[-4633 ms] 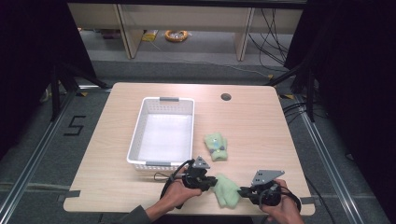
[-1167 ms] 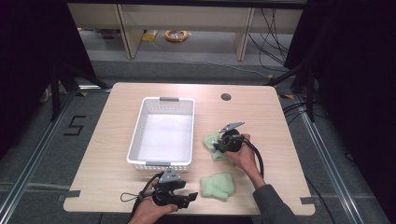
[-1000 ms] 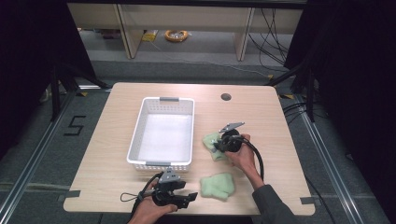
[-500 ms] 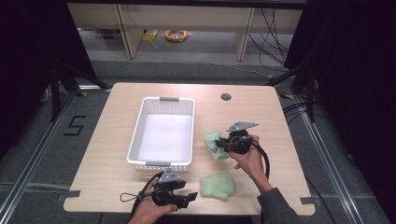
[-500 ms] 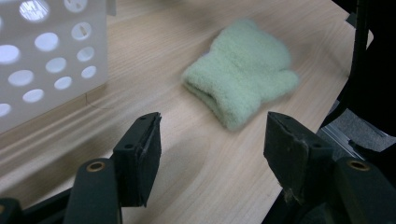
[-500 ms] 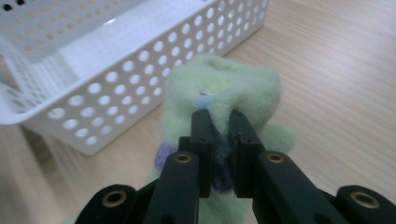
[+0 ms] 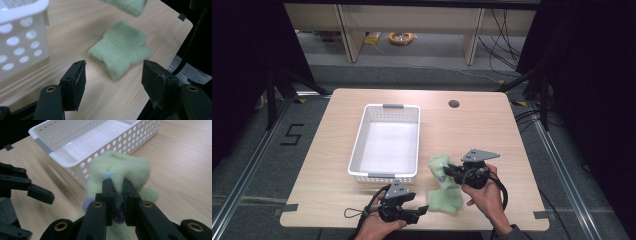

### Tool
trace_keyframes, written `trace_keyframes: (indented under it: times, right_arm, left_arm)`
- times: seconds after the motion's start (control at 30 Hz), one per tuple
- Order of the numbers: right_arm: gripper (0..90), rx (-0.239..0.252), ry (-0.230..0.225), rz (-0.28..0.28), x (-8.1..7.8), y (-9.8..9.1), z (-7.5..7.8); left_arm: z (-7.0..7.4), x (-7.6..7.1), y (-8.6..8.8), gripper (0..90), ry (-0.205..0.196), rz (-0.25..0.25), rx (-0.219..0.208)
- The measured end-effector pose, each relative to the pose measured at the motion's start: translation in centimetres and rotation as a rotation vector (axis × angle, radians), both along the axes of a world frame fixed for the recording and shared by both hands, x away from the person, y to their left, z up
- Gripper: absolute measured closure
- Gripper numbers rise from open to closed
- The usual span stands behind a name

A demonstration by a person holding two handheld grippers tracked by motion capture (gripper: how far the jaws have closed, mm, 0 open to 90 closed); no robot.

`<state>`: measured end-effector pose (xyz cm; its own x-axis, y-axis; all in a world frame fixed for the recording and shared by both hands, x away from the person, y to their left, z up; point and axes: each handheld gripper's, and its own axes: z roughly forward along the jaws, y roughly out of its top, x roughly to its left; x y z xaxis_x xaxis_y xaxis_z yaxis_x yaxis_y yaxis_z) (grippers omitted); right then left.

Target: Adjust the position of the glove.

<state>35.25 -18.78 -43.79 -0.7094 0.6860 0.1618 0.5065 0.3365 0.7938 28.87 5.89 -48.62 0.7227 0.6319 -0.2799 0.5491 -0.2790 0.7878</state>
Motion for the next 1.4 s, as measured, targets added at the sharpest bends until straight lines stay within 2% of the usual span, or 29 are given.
trace_keyframes:
  times: [0.03, 0.07, 0.17, 0.2, 0.23, 0.3, 0.33, 0.4, 0.43, 0.5, 0.53, 0.6, 0.63, 0.7, 0.77, 0.87, 0.93, 1.0, 1.03, 1.07, 1.1, 1.13, 1.17, 1.2, 1.27, 1.3, 1.33, 1.37, 1.4]
  right_arm:
    - [82.4, -0.001, 0.021, -0.011, -0.7, 0.3, 0.0]
    - [82.4, -0.001, 0.021, -0.011, -0.7, 0.3, 0.0]
    - [82.2, -0.016, -0.002, -0.005, -1.2, 0.9, -0.2]
    - [82.1, 0.000, 0.009, 0.002, -1.3, 1.1, -0.3]
    - [82.1, -0.022, -0.008, 0.004, -1.3, 1.0, -0.3]
    - [82.0, -0.020, 0.002, 0.001, -1.5, 1.3, -0.3]
    - [82.0, -0.008, -0.011, 0.010, -1.4, 1.4, -0.5]
    - [81.9, -0.021, -0.005, 0.008, -1.5, 1.4, -0.5]
    - [81.8, -0.001, 0.012, 0.006, -1.7, 1.7, -0.6]
    - [81.8, -0.011, -0.002, 0.009, -1.8, 1.7, -0.7]
    - [81.7, -0.002, -0.003, 0.016, -1.8, 1.8, -0.7]
    - [81.7, -0.011, 0.005, 0.013, -1.9, 1.8, -0.6]
    - [81.7, 0.000, -0.001, 0.021, -2.0, 1.8, -0.6]
    - [81.7, -0.008, -0.003, 0.013, -2.2, 1.6, -0.5]
    - [81.8, 0.012, 0.006, 0.024, -2.3, 1.5, -0.4]
    - [81.8, 0.006, 0.021, -0.005, -2.8, 1.1, -0.2]
    - [81.8, 0.003, 0.010, 0.005, -2.7, 0.9, -0.3]
    - [81.9, 0.000, 0.017, -0.005, -3.0, 0.5, -0.2]
    - [81.9, 0.024, 0.024, 0.012, -3.4, 0.2, -0.3]
    - [81.9, 0.024, 0.024, 0.012, -3.4, 0.2, -0.3]
    - [81.9, 0.026, 0.040, -0.003, -4.1, -0.1, -0.2]
    - [81.9, 0.026, 0.040, -0.003, -4.1, -0.1, -0.2]
    - [81.9, 0.051, 0.071, -0.010, -4.9, -0.4, -0.1]
    - [81.8, 0.070, 0.068, -0.005, -5.2, -0.6, -0.3]
    - [81.5, 0.064, 0.055, 0.001, -5.7, -1.0, -0.5]
    - [81.3, 0.067, 0.090, -0.007, -6.1, -1.0, -0.8]
    - [80.8, 0.071, 0.073, 0.002, -6.1, -1.2, -1.3]
    - [79.7, 0.084, 0.113, -0.016, -6.4, -1.2, -1.7]
    - [79.7, 0.084, 0.113, -0.016, -6.4, -1.2, -1.7]
  left_arm:
    - [0.1, 0.0, -0.8, 35.8, -0.012, -0.002, -0.009]
    - [0.1, 0.0, -0.8, 35.8, -0.012, -0.002, -0.009]
    - [0.2, 0.2, -2.1, 35.7, -0.023, -0.012, 0.005]
    - [0.2, 0.3, -2.4, 35.7, -0.009, -0.014, 0.007]
    - [0.2, 0.4, -2.7, 35.6, -0.009, -0.006, 0.003]
    - [0.2, 0.5, -3.0, 35.6, -0.013, 0.006, 0.011]
    - [0.2, 0.6, -3.1, 35.7, -0.010, -0.003, 0.015]
    - [0.2, 0.6, -3.3, 36.8, -0.016, 0.013, 0.016]
    - [0.3, 0.7, -3.4, 37.5, -0.026, 0.025, 0.025]
    - [0.2, 0.8, -3.5, 38.8, -0.031, 0.044, 0.015]
    - [0.3, 0.9, -3.5, 40.7, -0.036, 0.039, 0.021]
    - [0.3, 1.0, -3.4, 50.5, -0.041, 0.031, 0.005]
    - [0.3, 1.0, -3.3, 55.1, -0.066, 0.027, 0.008]
    - [0.4, 1.0, -3.1, 64.2, -0.086, 0.028, 0.006]
    - [0.5, 1.0, -2.9, 72.2, -0.084, 0.029, 0.005]
    - [0.8, 1.2, -2.5, 78.7, -0.093, 0.007, 0.006]
    - [0.8, 1.2, -2.4, 80.0, -0.100, 0.016, 0.004]
    - [1.0, 1.3, -2.1, 83.0, -0.101, 0.003, 0.008]
    - [1.0, 1.3, -2.0, 83.4, -0.100, -0.016, -0.003]
    - [1.0, 1.3, -2.0, 83.8, -0.100, -0.016, -0.003]
    - [1.2, 1.2, -2.0, 84.1, -0.102, -0.028, 0.009]
    - [1.2, 1.2, -2.0, 84.3, -0.102, -0.028, 0.009]
    - [1.1, 1.1, -1.9, 84.5, -0.106, -0.047, 0.011]
    - [1.0, 1.0, -1.9, 84.5, -0.100, -0.059, 0.008]
    - [0.9, 1.0, -1.9, 84.5, -0.091, -0.080, 0.025]
    - [0.8, 1.0, -1.9, 84.6, -0.091, -0.083, 0.032]
    - [0.6, 1.0, -1.9, 84.5, -0.084, -0.085, 0.030]
    - [0.6, 1.0, -1.9, 84.5, -0.084, -0.085, 0.030]
    - [0.4, 1.2, -1.9, 84.5, -0.076, -0.092, 0.037]
